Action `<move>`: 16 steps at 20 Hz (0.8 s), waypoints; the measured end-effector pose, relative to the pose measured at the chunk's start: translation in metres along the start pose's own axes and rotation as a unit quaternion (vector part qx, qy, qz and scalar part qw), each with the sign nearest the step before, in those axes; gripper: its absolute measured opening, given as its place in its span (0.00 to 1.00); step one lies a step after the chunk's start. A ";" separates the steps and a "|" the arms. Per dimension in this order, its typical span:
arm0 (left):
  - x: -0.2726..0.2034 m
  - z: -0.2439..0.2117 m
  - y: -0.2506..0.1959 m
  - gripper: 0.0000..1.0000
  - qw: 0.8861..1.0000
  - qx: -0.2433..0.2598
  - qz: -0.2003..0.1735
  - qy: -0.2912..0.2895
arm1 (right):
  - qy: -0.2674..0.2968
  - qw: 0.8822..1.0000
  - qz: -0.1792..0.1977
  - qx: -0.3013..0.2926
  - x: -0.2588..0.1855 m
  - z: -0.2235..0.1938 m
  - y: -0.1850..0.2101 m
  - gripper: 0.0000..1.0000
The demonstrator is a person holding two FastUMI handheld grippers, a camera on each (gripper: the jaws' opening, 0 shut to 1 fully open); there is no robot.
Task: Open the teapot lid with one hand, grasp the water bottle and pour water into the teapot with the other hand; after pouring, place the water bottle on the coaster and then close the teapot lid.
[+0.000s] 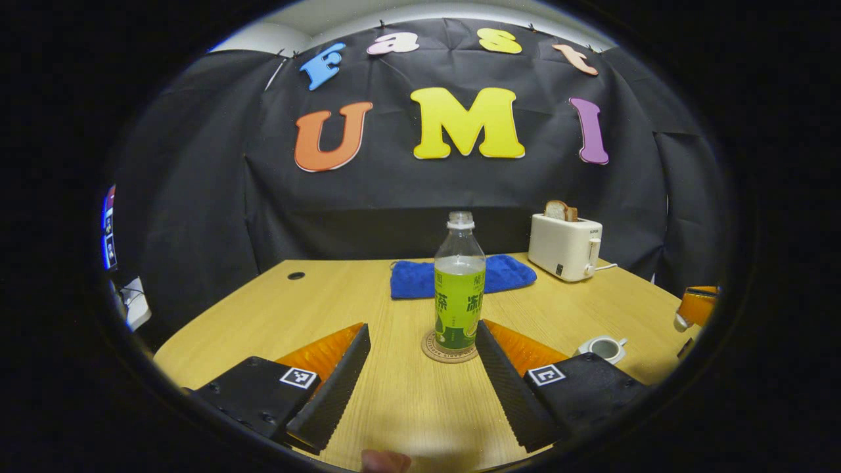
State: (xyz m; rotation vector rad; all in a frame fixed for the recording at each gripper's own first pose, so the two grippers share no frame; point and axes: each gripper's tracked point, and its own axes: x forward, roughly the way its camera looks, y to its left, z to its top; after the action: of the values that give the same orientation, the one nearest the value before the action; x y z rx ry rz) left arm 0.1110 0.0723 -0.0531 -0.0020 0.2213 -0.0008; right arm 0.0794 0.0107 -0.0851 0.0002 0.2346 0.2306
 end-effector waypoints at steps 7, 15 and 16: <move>-0.060 0.005 0.019 1.00 0.999 -0.005 0.040 -0.034 | 0.003 0.999 0.044 -0.020 0.045 0.004 0.037 0.00; -0.099 0.004 0.040 1.00 0.995 0.028 0.077 -0.055 | 0.023 0.998 0.053 -0.025 0.082 -0.020 0.051 0.00; -0.102 0.004 0.043 1.00 0.995 0.032 0.082 -0.057 | 0.025 0.998 0.053 -0.025 0.085 -0.023 0.052 0.00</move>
State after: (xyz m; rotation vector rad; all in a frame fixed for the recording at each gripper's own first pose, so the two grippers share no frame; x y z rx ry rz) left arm 0.0127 0.1153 -0.0275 0.0791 0.1072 0.1556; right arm 0.1424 0.0803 -0.1255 -0.0427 0.2785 0.3415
